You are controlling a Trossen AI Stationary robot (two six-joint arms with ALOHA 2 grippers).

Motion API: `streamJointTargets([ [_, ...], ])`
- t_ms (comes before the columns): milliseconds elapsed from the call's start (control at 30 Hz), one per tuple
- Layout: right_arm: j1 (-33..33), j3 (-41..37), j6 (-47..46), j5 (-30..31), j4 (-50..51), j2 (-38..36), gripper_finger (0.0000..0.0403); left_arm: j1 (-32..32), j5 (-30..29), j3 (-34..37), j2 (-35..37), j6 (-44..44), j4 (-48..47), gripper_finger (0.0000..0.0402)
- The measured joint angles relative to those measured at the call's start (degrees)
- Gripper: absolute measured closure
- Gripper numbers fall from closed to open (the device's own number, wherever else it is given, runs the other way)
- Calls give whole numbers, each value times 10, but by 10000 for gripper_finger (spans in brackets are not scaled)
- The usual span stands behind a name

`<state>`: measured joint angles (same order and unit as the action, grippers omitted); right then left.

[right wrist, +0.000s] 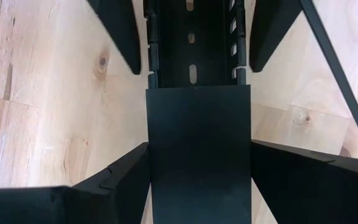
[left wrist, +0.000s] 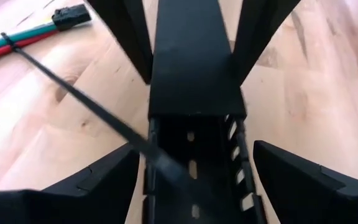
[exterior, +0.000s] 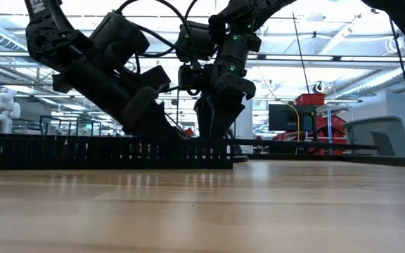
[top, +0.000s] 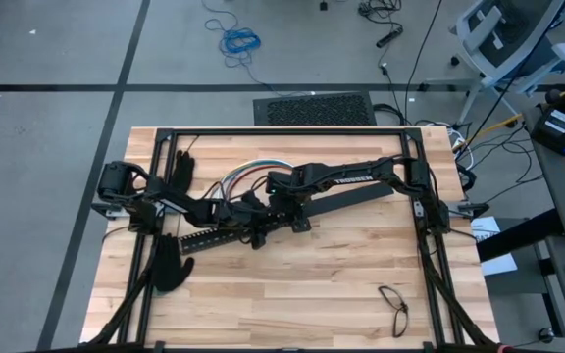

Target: Ziptie cables

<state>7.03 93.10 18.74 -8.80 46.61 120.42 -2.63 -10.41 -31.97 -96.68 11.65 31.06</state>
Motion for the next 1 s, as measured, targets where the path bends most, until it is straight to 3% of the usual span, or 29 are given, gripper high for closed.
streamJointTargets([
  [433,0,0,0,2,-1,0,158,0,-11,0,0,0,0,145],
  [1000,-2,0,21,-3,-21,1,158,0,-2,0,0,-3,16,148],
])
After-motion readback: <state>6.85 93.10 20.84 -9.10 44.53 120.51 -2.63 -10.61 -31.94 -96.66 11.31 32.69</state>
